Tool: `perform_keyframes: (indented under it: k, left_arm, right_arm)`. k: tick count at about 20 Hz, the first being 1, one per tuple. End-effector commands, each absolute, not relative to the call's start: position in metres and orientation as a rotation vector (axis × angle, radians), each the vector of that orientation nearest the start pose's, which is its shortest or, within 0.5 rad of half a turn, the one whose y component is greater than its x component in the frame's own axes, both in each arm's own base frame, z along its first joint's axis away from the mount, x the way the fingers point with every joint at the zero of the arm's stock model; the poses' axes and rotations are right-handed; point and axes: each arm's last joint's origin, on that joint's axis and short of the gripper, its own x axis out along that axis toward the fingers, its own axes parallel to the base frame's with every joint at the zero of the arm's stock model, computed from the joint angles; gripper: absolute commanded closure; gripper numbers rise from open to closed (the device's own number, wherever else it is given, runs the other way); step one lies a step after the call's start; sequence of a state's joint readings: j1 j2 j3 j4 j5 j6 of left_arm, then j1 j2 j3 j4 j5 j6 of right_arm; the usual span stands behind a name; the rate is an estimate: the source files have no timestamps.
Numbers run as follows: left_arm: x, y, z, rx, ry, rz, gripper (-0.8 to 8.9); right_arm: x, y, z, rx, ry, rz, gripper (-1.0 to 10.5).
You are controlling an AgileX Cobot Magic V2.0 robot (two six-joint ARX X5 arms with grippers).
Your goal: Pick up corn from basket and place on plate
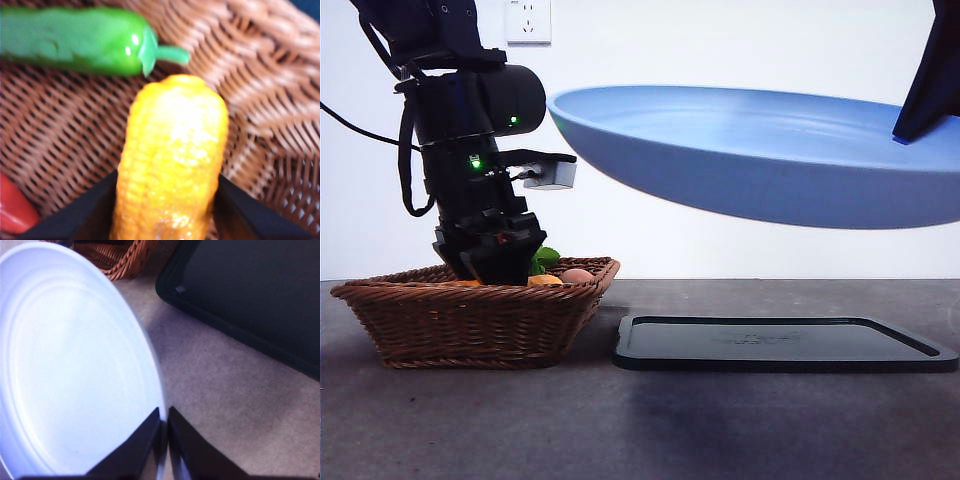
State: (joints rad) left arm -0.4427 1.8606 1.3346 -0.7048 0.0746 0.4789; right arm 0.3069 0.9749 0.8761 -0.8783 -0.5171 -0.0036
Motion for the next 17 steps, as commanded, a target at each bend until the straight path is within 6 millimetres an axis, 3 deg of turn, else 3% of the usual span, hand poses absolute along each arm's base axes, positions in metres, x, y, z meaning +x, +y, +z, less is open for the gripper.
perform_keyframes:
  k: [1, 5, 10, 17]
  left_arm:
    - [0.337, -0.164, 0.201, 0.612, 1.117, -0.729, 6.12]
    - [0.340, -0.161, 0.222, 0.583, 1.131, -0.706, 6.12]
    - [0.338, -0.161, 0.267, 0.517, 1.063, -0.690, 6.12]
    - [0.314, -0.157, 0.334, 0.279, 0.902, -0.834, 6.12]
  right_arm:
    - [0.163, 0.067, 0.286, 0.095, 0.970, 0.773, 9.4]
    - [0.163, 0.067, 0.286, 0.098, 0.971, 0.771, 9.4]
    - [0.164, 0.067, 0.286, 0.106, 0.970, 0.752, 9.4]
    - [0.182, 0.070, 0.277, 0.161, 1.004, 0.697, 9.4]
